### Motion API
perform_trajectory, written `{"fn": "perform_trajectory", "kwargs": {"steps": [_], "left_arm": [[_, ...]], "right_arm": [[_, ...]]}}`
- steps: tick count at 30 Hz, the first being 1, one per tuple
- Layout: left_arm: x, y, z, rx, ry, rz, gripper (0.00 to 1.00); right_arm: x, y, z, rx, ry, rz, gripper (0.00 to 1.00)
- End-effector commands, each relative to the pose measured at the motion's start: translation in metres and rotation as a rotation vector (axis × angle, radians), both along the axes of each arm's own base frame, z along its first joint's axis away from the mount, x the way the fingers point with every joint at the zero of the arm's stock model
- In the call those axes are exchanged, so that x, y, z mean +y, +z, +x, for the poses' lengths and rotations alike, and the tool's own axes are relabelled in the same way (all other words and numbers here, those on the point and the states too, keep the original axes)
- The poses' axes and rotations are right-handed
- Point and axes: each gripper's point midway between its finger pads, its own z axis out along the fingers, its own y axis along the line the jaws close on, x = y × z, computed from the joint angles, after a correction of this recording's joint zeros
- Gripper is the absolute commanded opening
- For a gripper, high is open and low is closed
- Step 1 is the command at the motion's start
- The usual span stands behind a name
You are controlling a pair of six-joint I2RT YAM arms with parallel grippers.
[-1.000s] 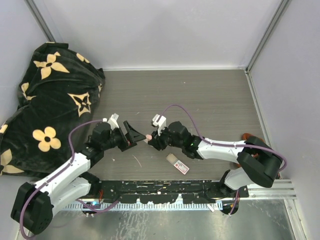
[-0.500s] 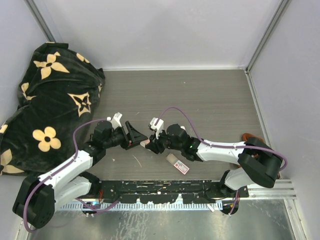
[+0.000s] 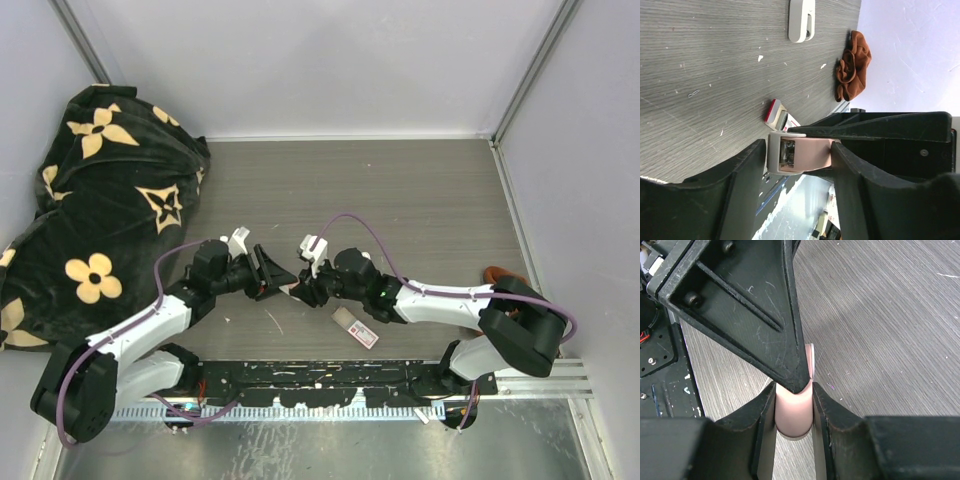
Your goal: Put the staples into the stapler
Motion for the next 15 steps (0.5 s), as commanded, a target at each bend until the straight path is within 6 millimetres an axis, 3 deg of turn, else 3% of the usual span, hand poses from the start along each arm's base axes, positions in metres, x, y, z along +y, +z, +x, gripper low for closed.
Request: {"fn": "perform_trajectory", "kwargs": {"steps": [1, 11, 15], "left_arm": [[-0.009, 0.016, 0.001, -0.048, -0.036, -0.063, 0.53], [-0.014, 0.021, 0.001, -0.038, -0.042, -0.120, 0.32], [-0.015, 0.024, 0.001, -0.041, -0.040, -0.128, 0.21]], "right_arm": [[0.012, 0.053, 0.007, -0.098, -0.003, 0.135, 0.01], [0.014, 0.044, 0.010, -0.088, -0.011, 0.118, 0.02], [0.013, 0.039, 0.011, -0.074, -0.025, 0.115, 0.29]]}}
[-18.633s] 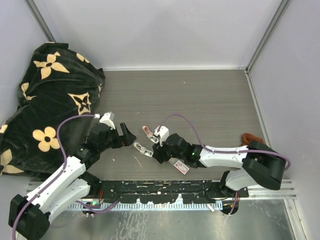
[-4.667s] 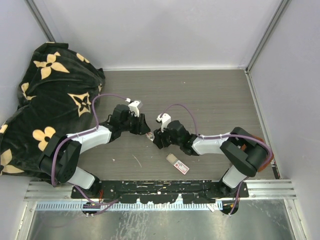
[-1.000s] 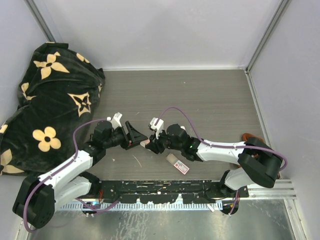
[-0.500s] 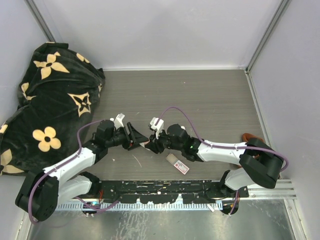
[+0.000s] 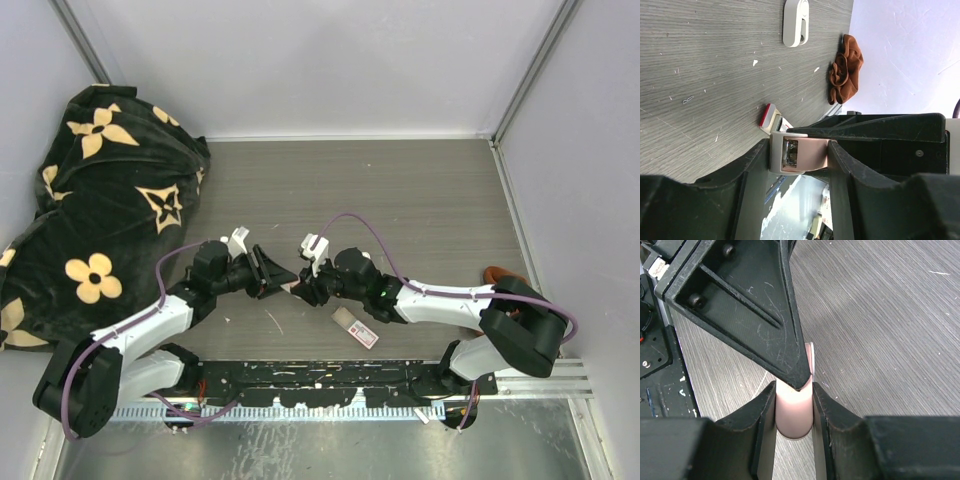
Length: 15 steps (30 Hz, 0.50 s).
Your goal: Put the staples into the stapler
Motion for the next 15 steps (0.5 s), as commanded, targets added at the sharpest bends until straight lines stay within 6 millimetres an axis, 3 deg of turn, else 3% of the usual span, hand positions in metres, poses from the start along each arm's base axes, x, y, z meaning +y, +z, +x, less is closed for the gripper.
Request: {"fn": "perform_trajectory", "kwargs": {"steps": [1, 5, 10, 15], "left_arm": [[-0.009, 0.023, -0.001, -0.051, -0.041, -0.080, 0.18], [-0.009, 0.030, 0.000, -0.061, -0.030, -0.097, 0.08], [-0.006, 0.031, 0.003, -0.077, -0.003, -0.089, 0.02], [-0.004, 0.026, 0.002, -0.115, -0.023, -0.044, 0.02]], "right_arm": [[0.015, 0.038, 0.008, -0.070, -0.006, 0.121, 0.35], [0.012, 0.038, 0.006, -0.070, -0.005, 0.128, 0.53], [0.008, 0.043, 0.000, -0.073, 0.010, 0.135, 0.63], [-0.002, 0.069, -0.004, -0.039, -0.014, 0.189, 0.79]]}}
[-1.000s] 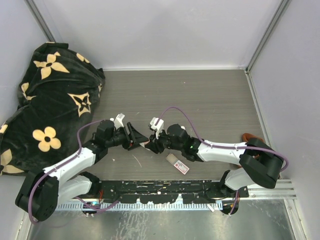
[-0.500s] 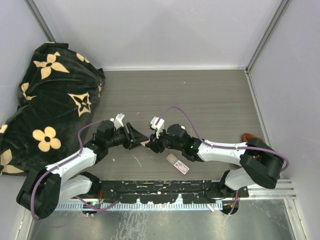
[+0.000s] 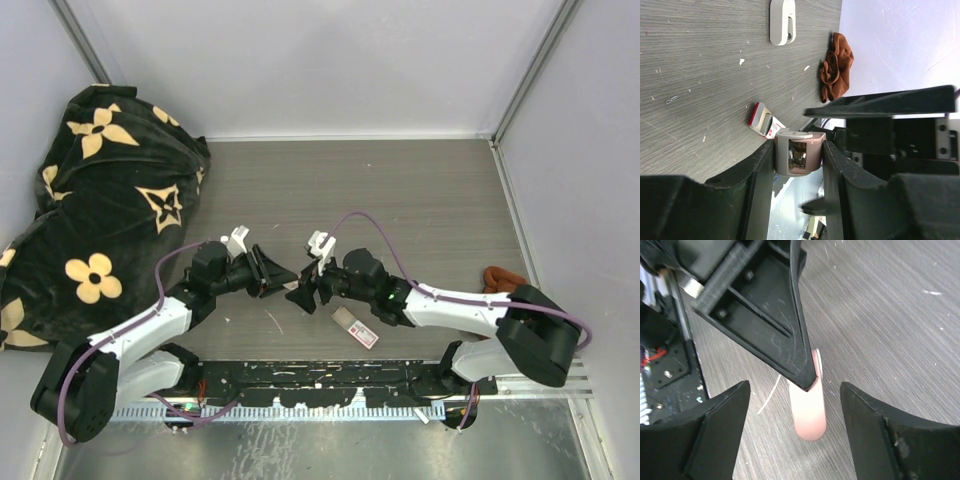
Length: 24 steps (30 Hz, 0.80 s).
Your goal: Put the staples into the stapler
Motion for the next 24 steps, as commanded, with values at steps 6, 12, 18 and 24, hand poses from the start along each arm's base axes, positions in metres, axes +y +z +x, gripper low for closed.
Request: {"fn": "perform_trajectory", "kwargs": {"steps": [6, 12, 18, 24], "left_arm": [[-0.009, 0.029, -0.010, -0.259, -0.187, 0.010, 0.02], [-0.017, 0.053, -0.031, -0.366, -0.348, -0.047, 0.03], [-0.028, 0.070, -0.051, -0.440, -0.460, -0.082, 0.03], [-0.031, 0.075, -0.056, -0.462, -0.472, -0.089, 0.02]], "right_arm": [[-0.016, 0.055, -0.017, 0.171, 0.037, 0.103, 0.86], [-0.030, 0.060, -0.047, 0.355, 0.191, 0.151, 0.89], [-0.026, 0.053, -0.065, 0.445, 0.281, 0.153, 0.89], [-0.020, 0.052, -0.075, 0.518, 0.363, 0.161, 0.75]]}}
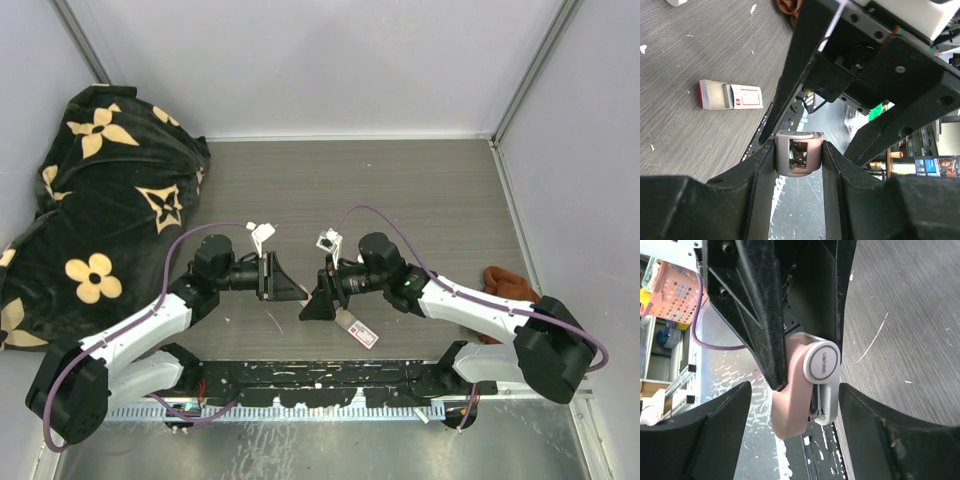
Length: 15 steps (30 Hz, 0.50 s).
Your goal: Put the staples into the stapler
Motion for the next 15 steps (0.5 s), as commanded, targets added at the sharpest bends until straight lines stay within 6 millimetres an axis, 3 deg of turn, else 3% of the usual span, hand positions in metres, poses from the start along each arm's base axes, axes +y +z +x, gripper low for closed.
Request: {"fn": "perform_trajectory", "kwargs": {"steps": [1, 3, 4, 5, 10, 11, 12, 13, 14, 15], "left_arm": [[-0.005, 0.032, -0.004, -0.125, -0.051, -0.068, 0.02], [-0.005, 0.032, -0.006, -0.128, -0.052, -0.070, 0.00], [-0.005, 0.032, -0.007, -0.128, -0.054, -0.071, 0.00], [-0.005, 0.032, -0.007, -0.129, -0.055, -0.071, 0.00], [-0.005, 0.034, -0.008, -0.133, -0.056, -0.075, 0.00], [-0.004, 0.034, -0.007, -0.133, -0.053, -0.074, 0.00], [-0.004, 0.034, -0.007, -0.133, -0.050, -0.073, 0.00], [-0.004, 0.034, -0.007, -0.135, -0.048, -0.074, 0.00], [-0.005, 0.036, -0.007, -0.137, -0.048, -0.075, 0.00], [-0.005, 0.036, -0.006, -0.137, -0.048, -0.076, 0.00]], "right_arm": [[0.009, 0.020, -0.014, 0.042, 0.104, 0.081, 0.64], [0.010, 0.015, -0.014, 0.062, 0.112, 0.067, 0.30], [0.010, 0.012, -0.014, 0.070, 0.109, 0.057, 0.07], [0.010, 0.008, -0.012, 0.074, 0.099, 0.048, 0.01], [0.010, 0.008, -0.011, 0.066, 0.092, 0.050, 0.01], [0.010, 0.009, -0.011, 0.065, 0.091, 0.048, 0.15], [0.010, 0.008, -0.010, 0.065, 0.089, 0.046, 0.43], [0.010, 0.009, -0.010, 0.063, 0.087, 0.047, 0.61], [0.010, 0.009, -0.010, 0.060, 0.085, 0.048, 0.76], [0.009, 0.010, -0.010, 0.058, 0.084, 0.049, 0.83]]}}
